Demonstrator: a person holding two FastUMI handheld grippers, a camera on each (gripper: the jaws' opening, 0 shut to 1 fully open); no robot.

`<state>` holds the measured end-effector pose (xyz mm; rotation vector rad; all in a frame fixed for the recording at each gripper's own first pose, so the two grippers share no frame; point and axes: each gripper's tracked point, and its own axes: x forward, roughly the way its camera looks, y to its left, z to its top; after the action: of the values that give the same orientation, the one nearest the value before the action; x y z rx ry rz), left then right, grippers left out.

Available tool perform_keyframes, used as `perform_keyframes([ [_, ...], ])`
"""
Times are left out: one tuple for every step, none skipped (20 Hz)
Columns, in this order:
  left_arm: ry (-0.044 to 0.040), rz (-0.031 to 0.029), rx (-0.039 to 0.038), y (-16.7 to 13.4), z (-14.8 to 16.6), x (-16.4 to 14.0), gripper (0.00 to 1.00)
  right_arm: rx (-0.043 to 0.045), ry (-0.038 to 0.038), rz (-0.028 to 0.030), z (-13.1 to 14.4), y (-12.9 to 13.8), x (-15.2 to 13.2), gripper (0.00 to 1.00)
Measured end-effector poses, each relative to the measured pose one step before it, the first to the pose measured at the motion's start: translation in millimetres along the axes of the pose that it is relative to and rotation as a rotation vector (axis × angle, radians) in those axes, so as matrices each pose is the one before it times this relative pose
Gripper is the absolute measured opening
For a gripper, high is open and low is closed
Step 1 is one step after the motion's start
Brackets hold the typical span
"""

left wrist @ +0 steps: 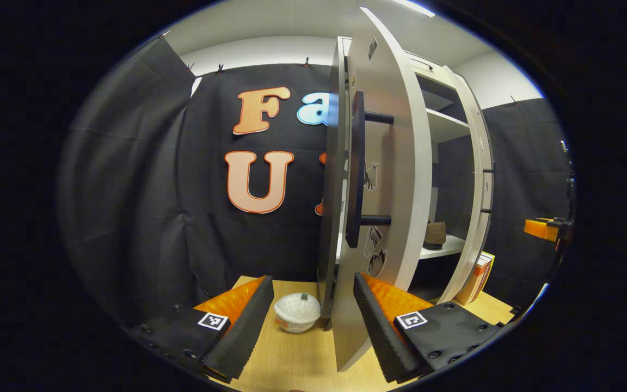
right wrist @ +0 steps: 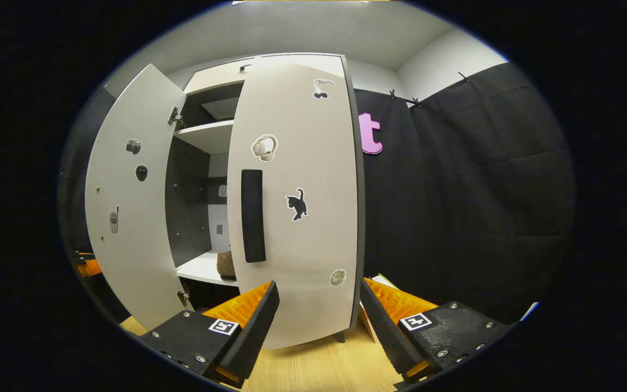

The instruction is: Grab one shoe with the right hand and put it into the shoe cabinet, grab the other shoe with the left hand and put it into the shoe cabinet; then close the right door with the right hand and the left door with the left hand.

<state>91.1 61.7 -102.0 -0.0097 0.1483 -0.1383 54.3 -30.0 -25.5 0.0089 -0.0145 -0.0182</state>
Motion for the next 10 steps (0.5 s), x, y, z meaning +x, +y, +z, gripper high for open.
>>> perform_keyframes([
  [0.01034, -0.00854, -0.02545, -3.49, -2.94, -0.78, 0.96, 0.00227, -0.00051, -0.00594, -0.69, -5.24, -2.4, 0.92],
  [0.00322, -0.01163, -0.01785, -5.25, -3.64, -0.83, 0.94, 0.00391, 0.00133, -0.00528, -0.67, -4.71, -2.01, 0.92],
  [-0.00441, -0.01438, 0.00065, -5.32, 1.34, 0.97, 0.93, 0.00268, 0.00119, -0.0031, -0.4, -3.73, -1.07, 0.92],
  [-0.00366, -0.01397, 0.00531, -6.99, 1.07, 1.68, 0.96, 0.00254, 0.00176, -0.00537, -1.05, -4.36, -0.91, 0.92],
  [0.00078, -0.01949, 0.00313, -7.51, -0.88, 2.59, 0.96, 0.00279, -0.00011, -0.00416, -0.17, -4.39, -0.57, 0.92],
  [0.00017, -0.02249, -0.00334, -10.16, -1.31, 4.19, 0.93, 0.00398, -0.00159, -0.00386, 0.71, -3.83, -0.55, 0.92],
  [0.00311, -0.02577, -0.01121, -10.27, -1.94, 2.91, 0.96, 0.00326, -0.00188, -0.00073, 0.79, -2.51, -1.13, 0.92],
  [0.00539, -0.02655, -0.01765, -11.32, -3.94, 4.21, 0.93, 0.00166, -0.00207, -0.00076, 0.98, -1.97, -0.55, 0.92],
  [0.00647, -0.02087, -0.01562, -9.34, -2.03, 5.63, 0.95, -0.00237, -0.00294, -0.00034, 1.51, -2.55, -0.38, 0.92],
  [0.00185, -0.01202, 0.00035, -8.48, 0.29, 6.91, 0.96, -0.00468, -0.0021, -0.00117, 1.69, -2.85, -1.71, 0.92],
])
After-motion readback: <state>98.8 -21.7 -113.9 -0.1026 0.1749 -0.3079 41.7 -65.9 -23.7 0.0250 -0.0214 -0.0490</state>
